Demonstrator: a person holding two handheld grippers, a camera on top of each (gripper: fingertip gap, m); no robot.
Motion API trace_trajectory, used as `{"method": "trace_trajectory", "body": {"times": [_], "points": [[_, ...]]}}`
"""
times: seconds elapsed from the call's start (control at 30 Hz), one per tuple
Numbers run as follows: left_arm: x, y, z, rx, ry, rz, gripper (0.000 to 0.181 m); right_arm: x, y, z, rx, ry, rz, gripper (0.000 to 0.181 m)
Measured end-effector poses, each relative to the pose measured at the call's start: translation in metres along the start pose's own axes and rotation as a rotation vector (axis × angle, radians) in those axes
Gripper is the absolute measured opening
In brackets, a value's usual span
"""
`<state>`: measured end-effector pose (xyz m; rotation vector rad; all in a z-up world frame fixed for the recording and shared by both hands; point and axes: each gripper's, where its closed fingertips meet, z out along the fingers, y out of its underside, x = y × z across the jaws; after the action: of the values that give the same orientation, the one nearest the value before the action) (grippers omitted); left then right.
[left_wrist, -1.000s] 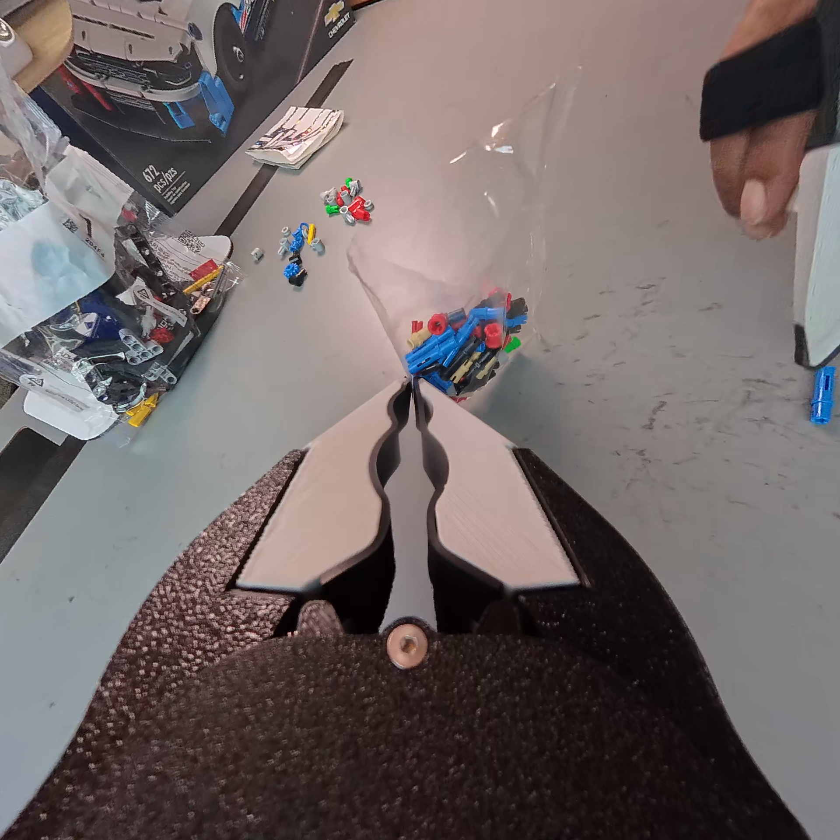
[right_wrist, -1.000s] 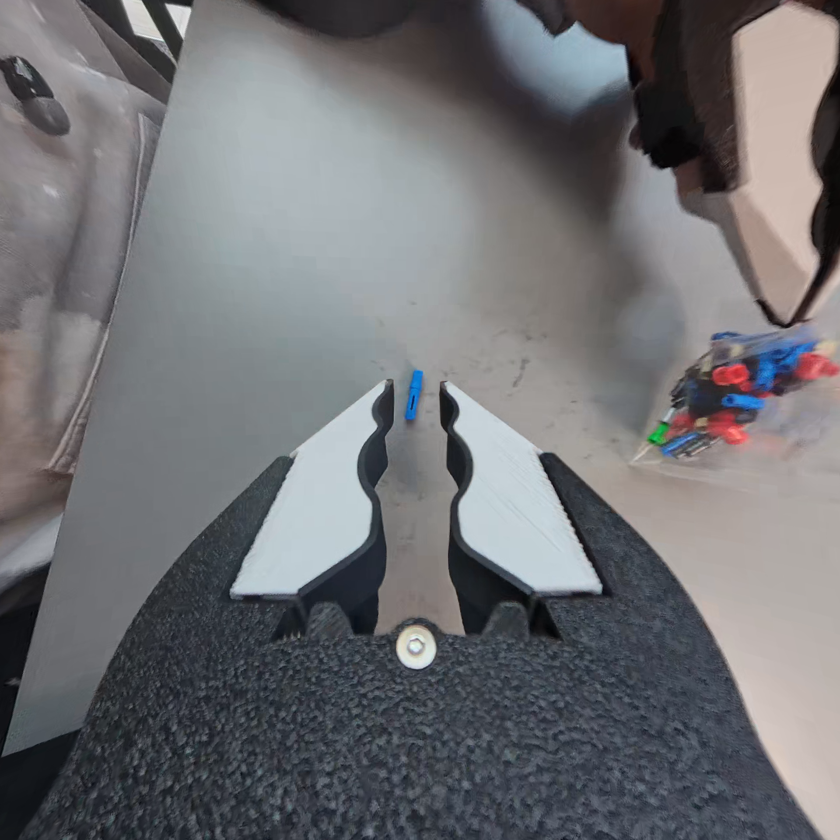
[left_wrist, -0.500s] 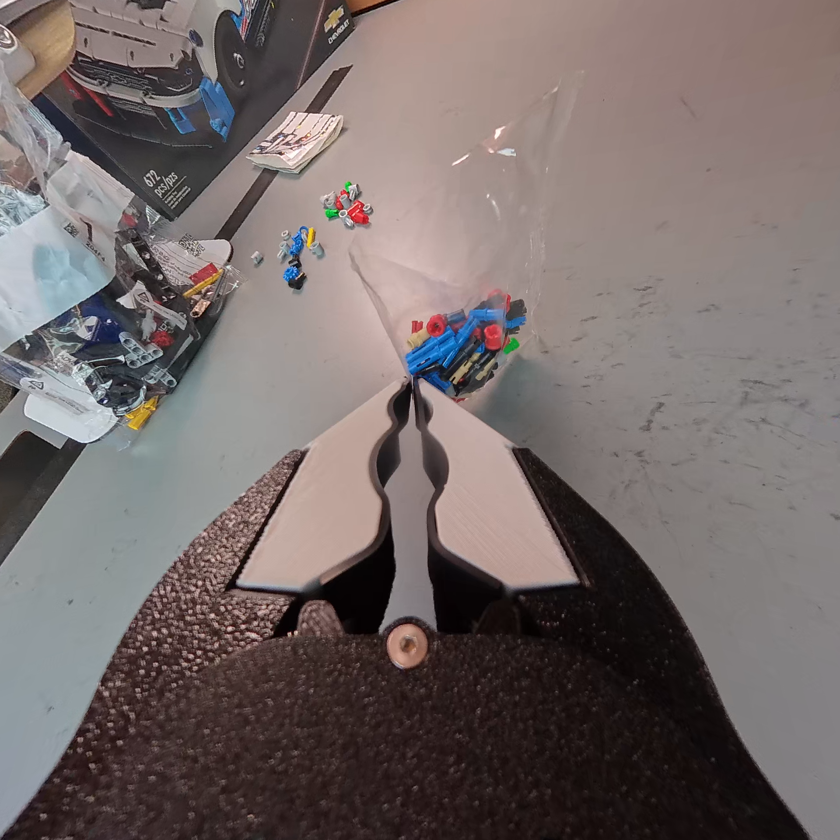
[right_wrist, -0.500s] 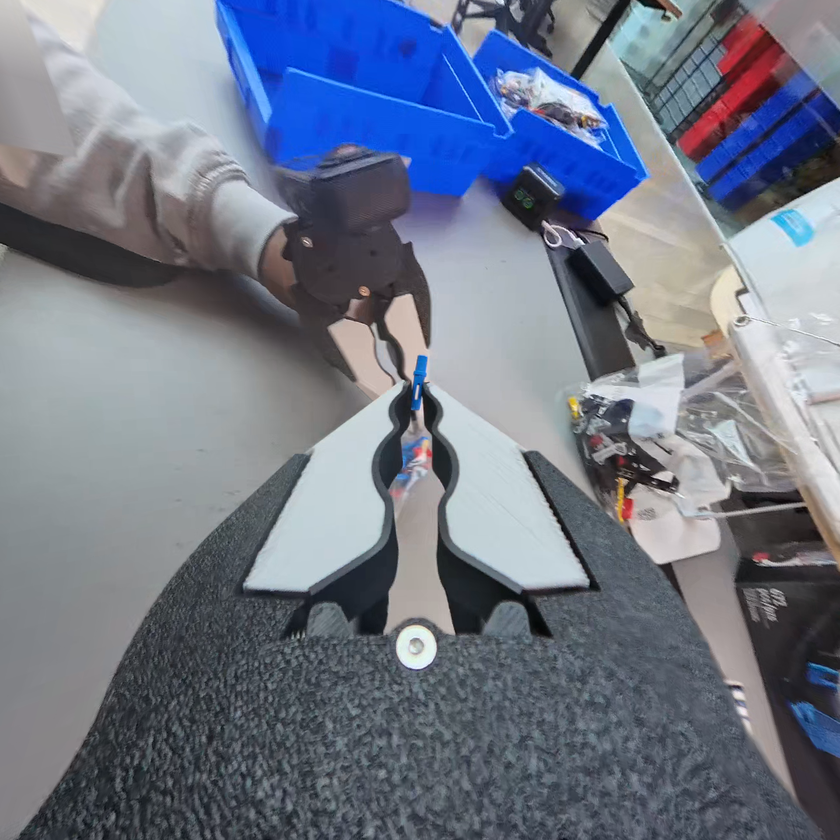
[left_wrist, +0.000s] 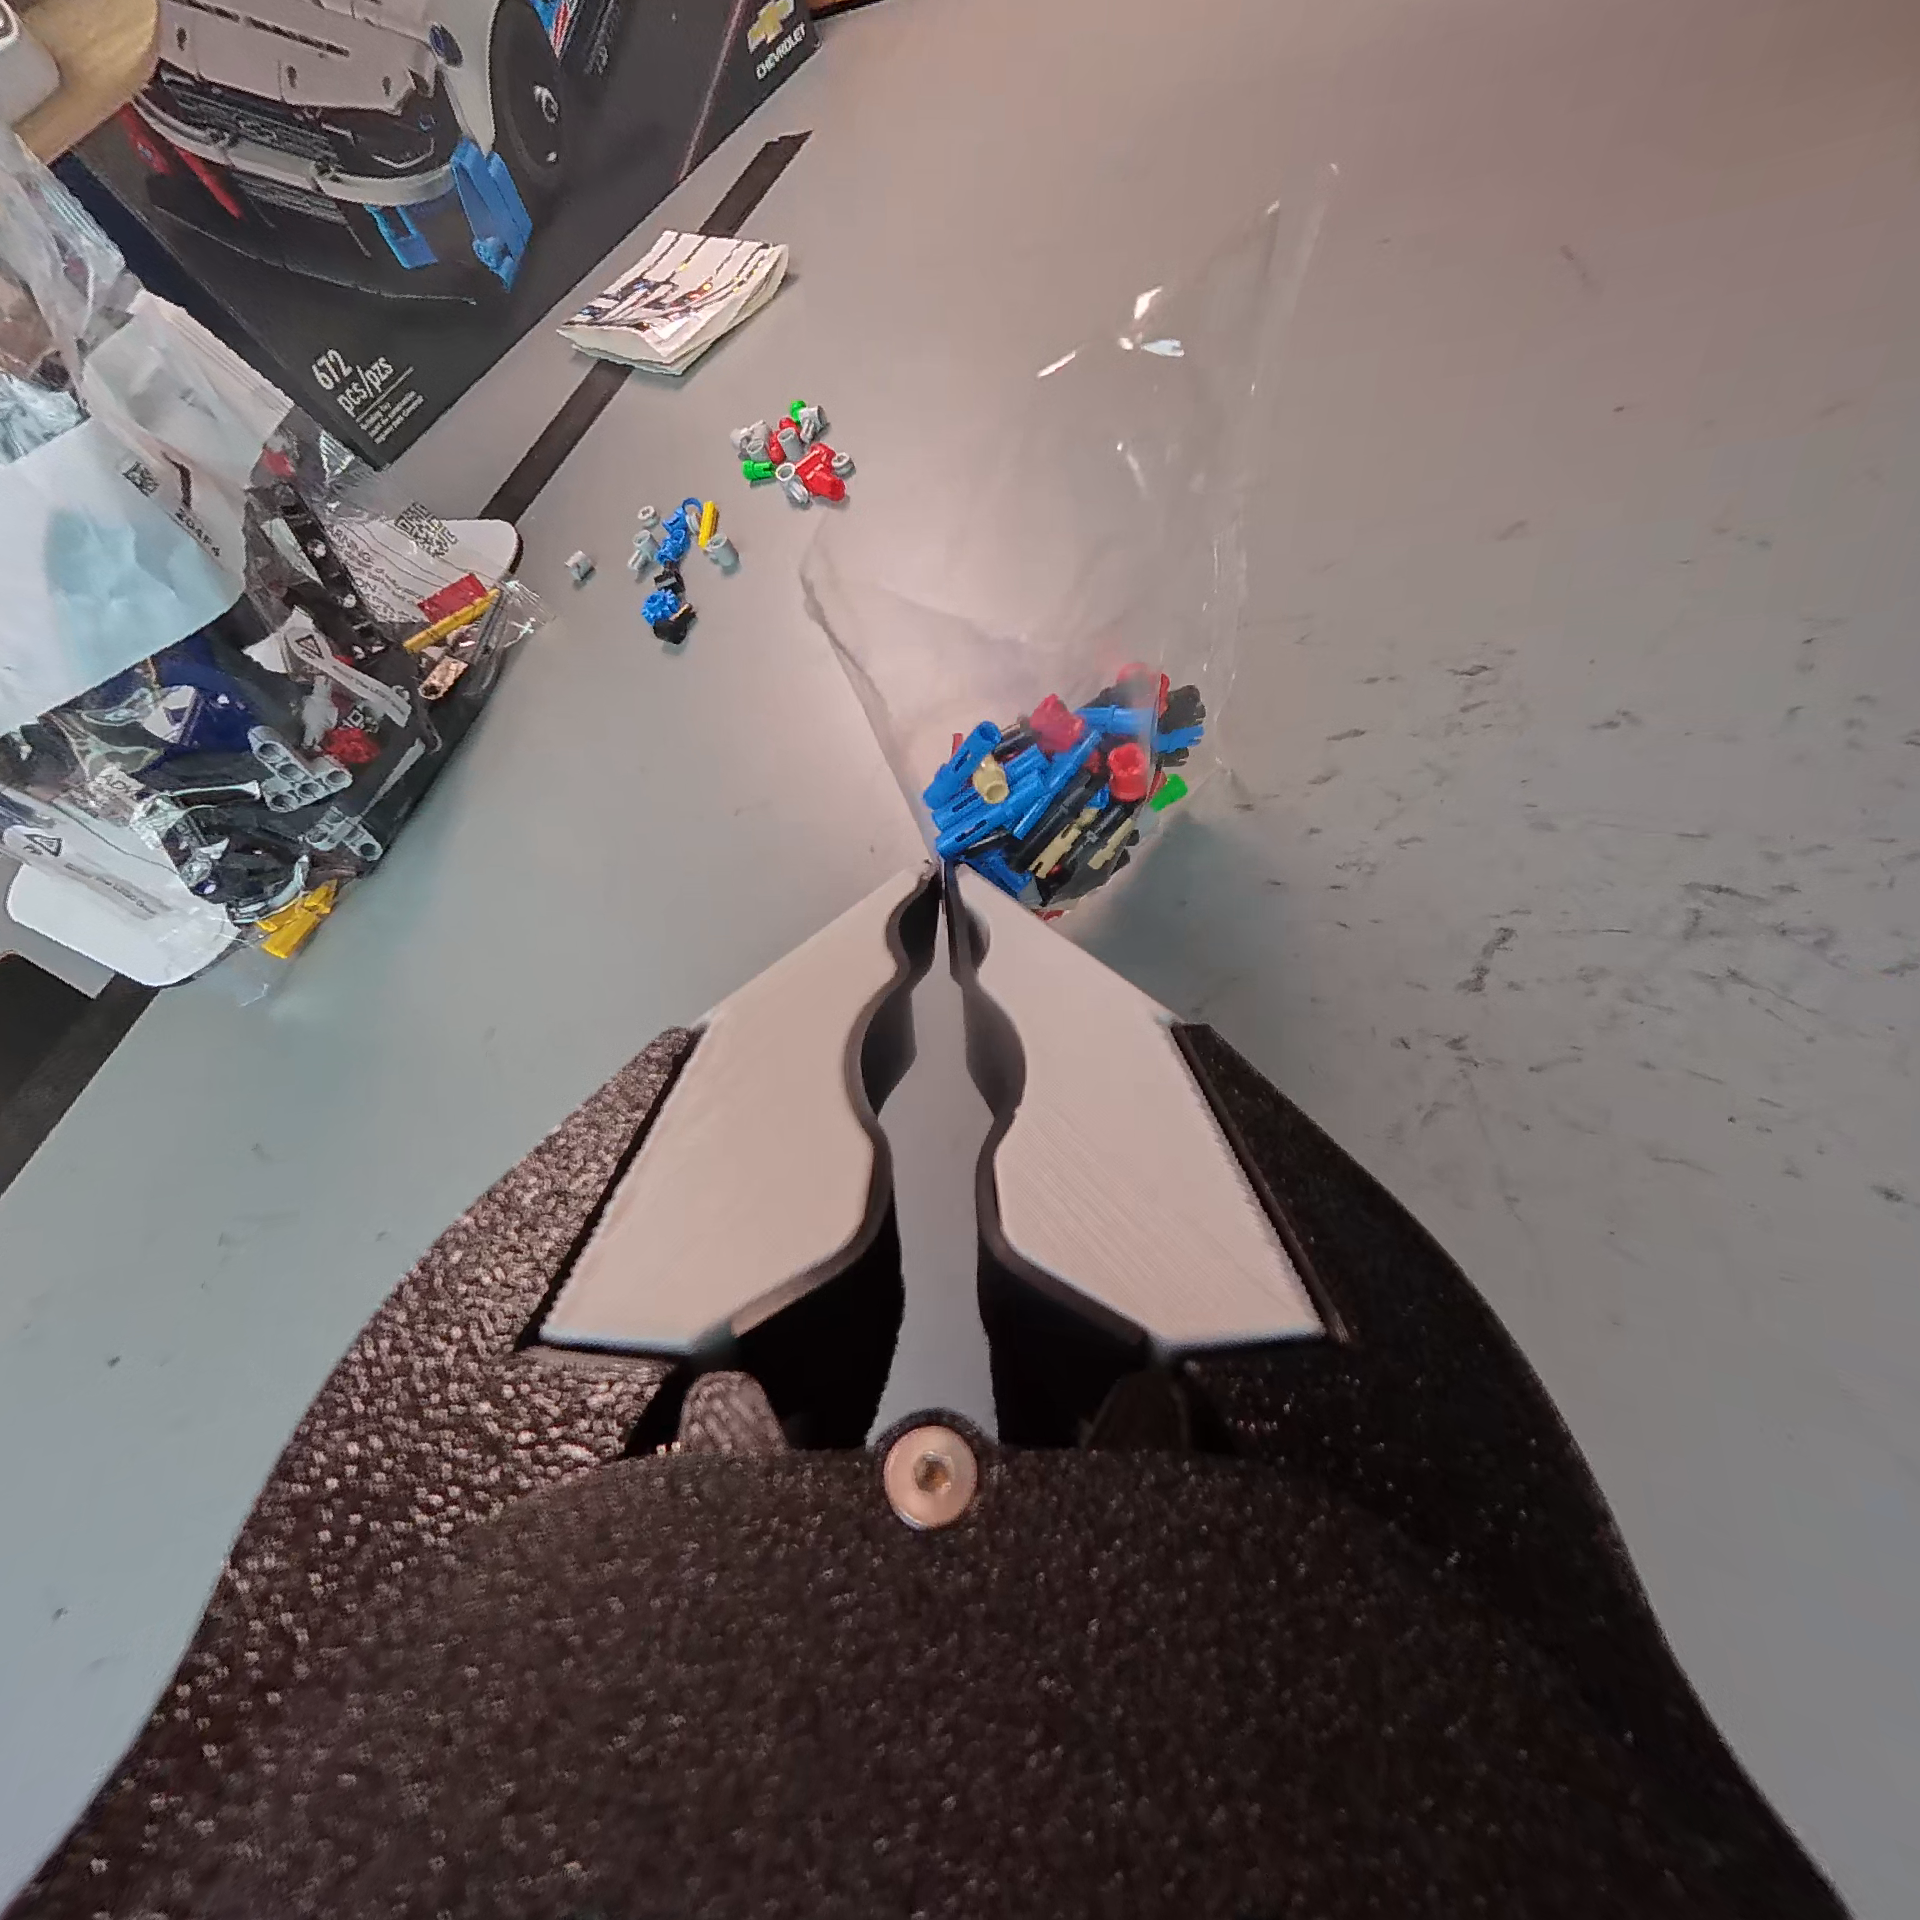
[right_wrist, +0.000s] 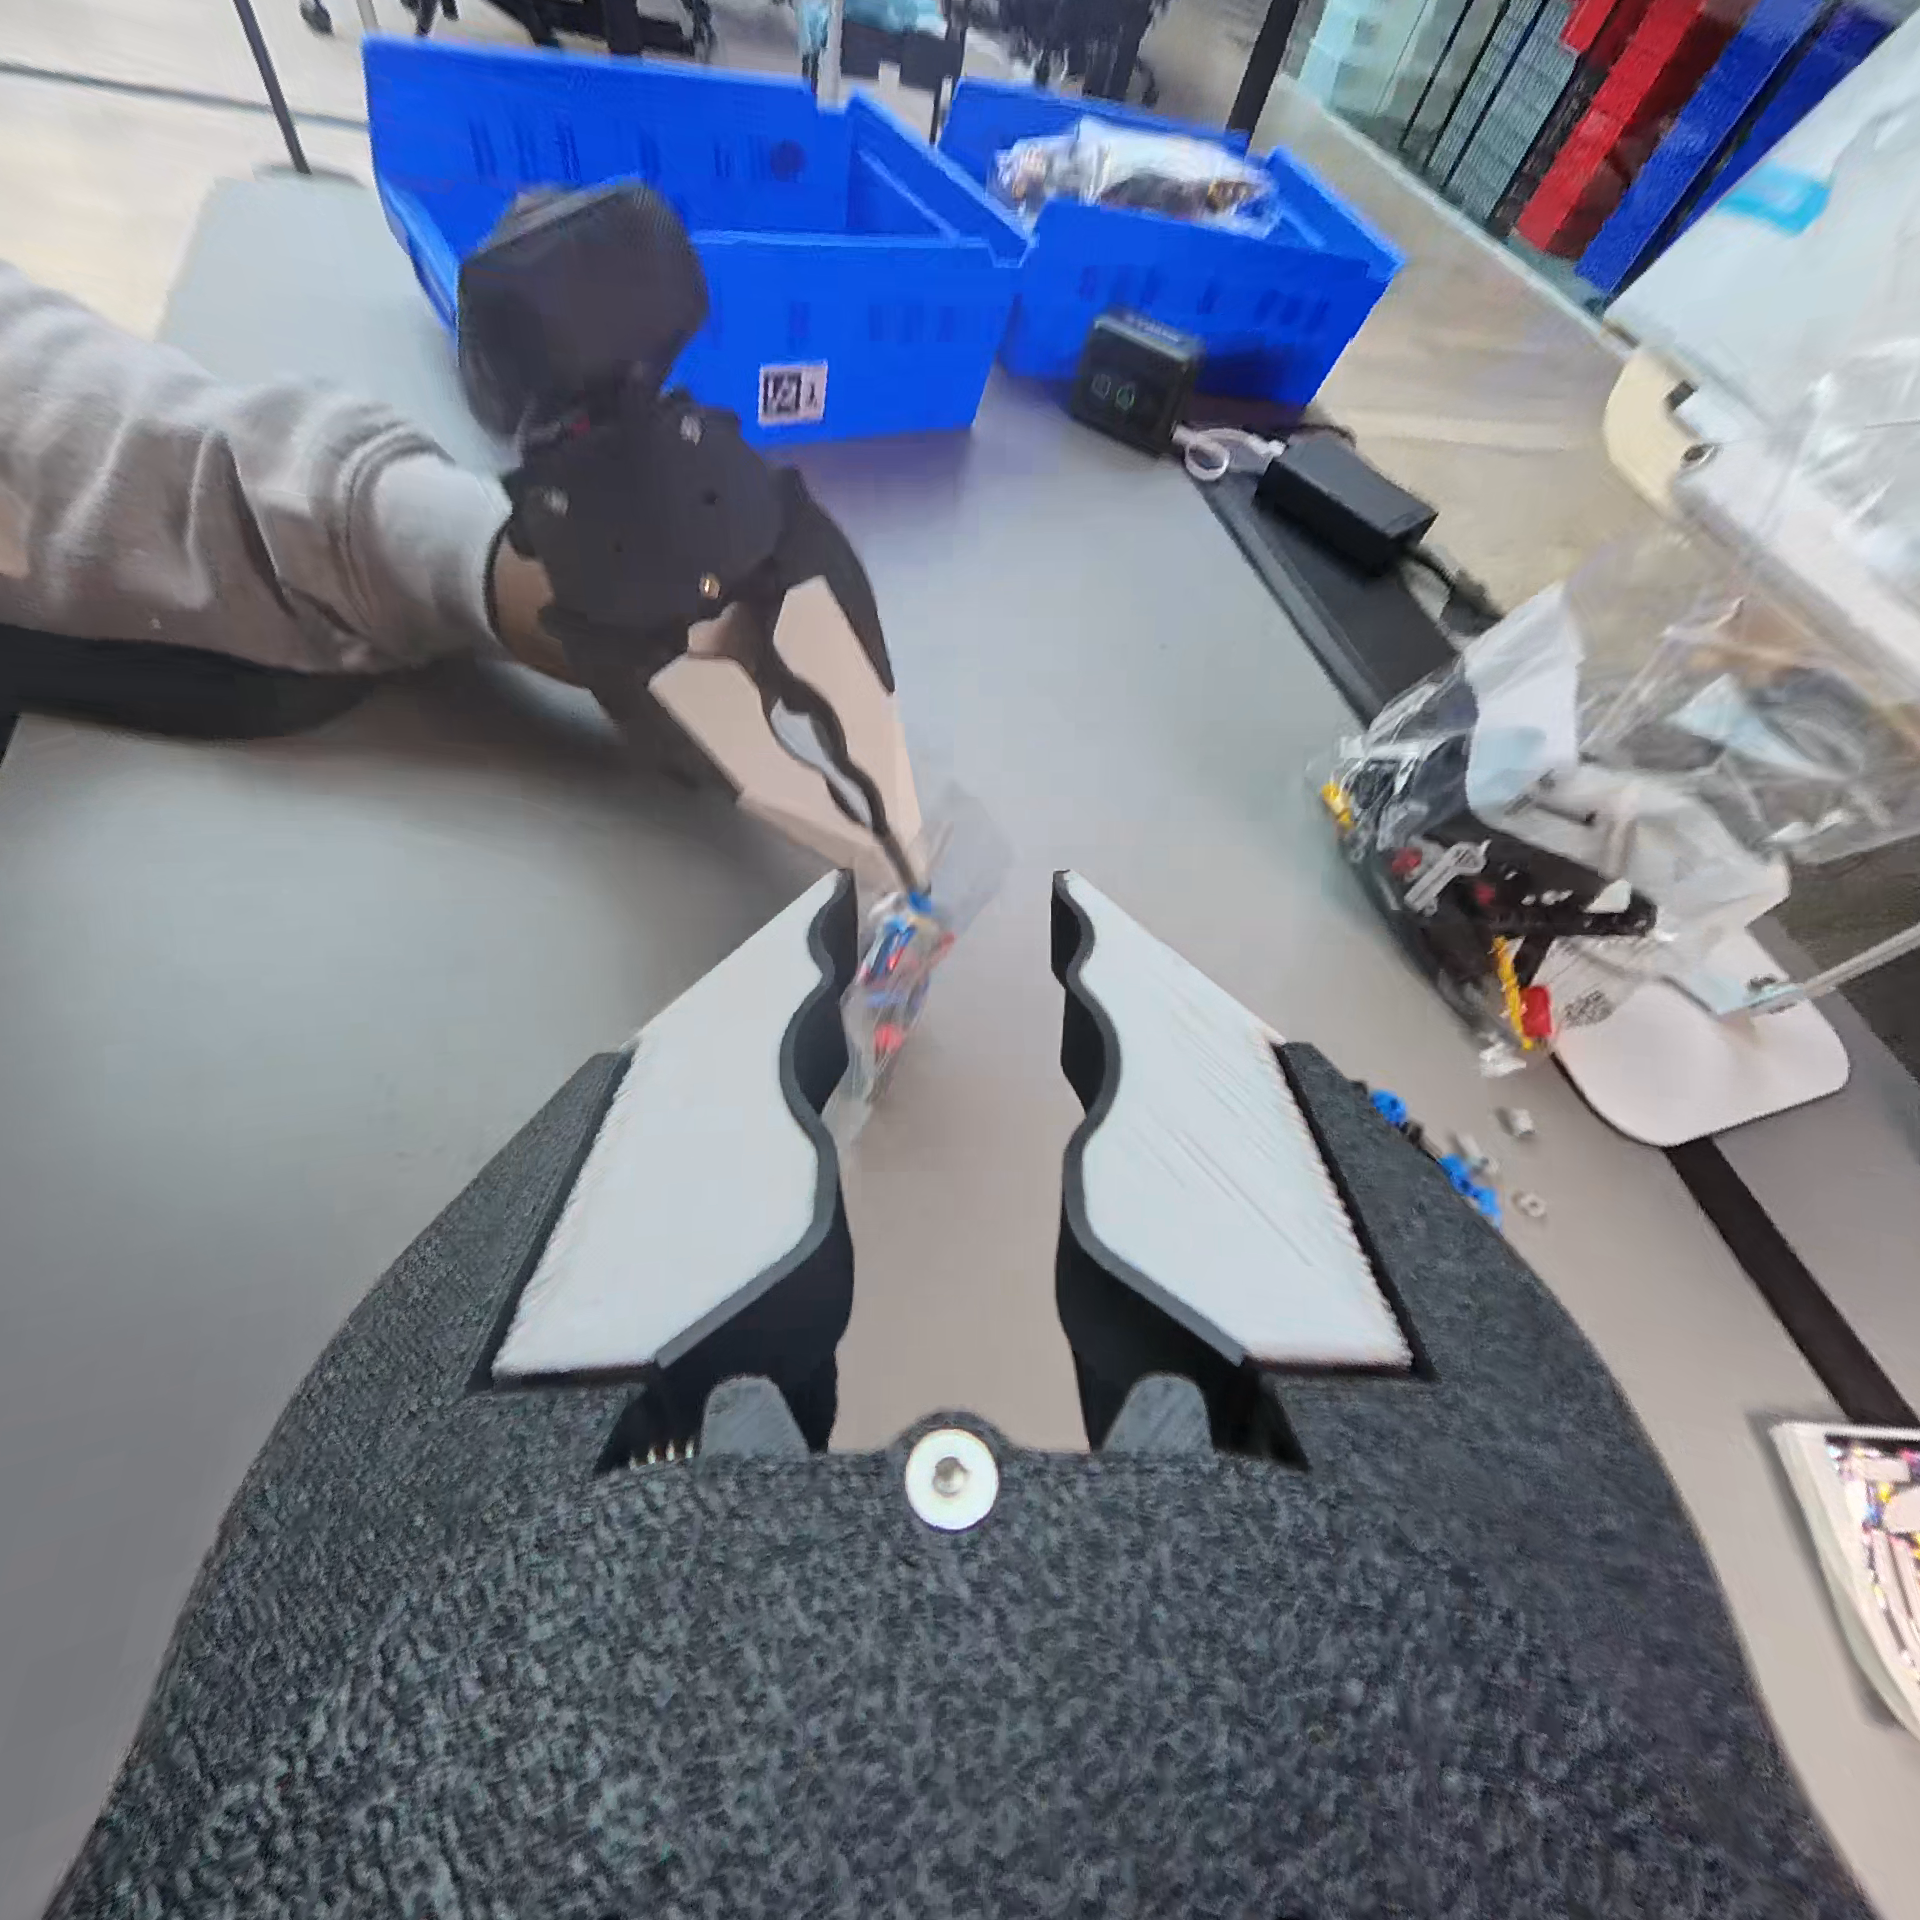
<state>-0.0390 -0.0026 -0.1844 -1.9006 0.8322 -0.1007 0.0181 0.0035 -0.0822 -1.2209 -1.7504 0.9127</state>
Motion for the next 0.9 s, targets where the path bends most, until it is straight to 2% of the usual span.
{"method": "trace_trajectory", "body": {"times": [0.1,0.23,0.33,0.47,0.53,0.6,0.67,0.83,0.9], "points": [[-0.002,0.001,0.0,0.002,0.013,-0.06,0.0,-0.017,0.04,0.009,-0.12,-0.062,0.033,0.047],[-0.002,-0.001,-0.001,0.027,0.04,-0.104,0.0,-0.021,0.068,0.032,-0.17,-0.029,0.003,0.001],[0.002,-0.003,-0.004,0.048,0.079,-0.094,0.0,-0.015,0.057,0.022,-0.118,-0.076,0.036,0.0],[0.012,-0.023,-0.015,0.154,0.154,-0.068,0.0,-0.005,0.046,0.007,-0.079,-0.081,0.04,0.0],[0.019,-0.014,-0.011,0.101,0.179,-0.023,0.004,-0.011,0.058,0.012,-0.108,-0.112,0.054,0.004],[0.028,0.0,-0.003,0.017,0.218,-0.014,0.016,-0.013,0.078,0.021,-0.15,-0.123,0.064,0.004],[0.031,0.001,0.0,-0.002,0.224,-0.011,0.022,-0.015,0.084,0.025,-0.151,-0.144,0.081,0.005],[0.032,-0.002,-0.002,0.014,0.252,-0.038,0.02,-0.015,0.078,0.026,-0.11,-0.155,0.058,0.0],[0.03,-0.004,-0.003,0.032,0.254,-0.049,0.009,-0.014,0.074,0.024,-0.083,-0.156,0.044,0.0]]}}
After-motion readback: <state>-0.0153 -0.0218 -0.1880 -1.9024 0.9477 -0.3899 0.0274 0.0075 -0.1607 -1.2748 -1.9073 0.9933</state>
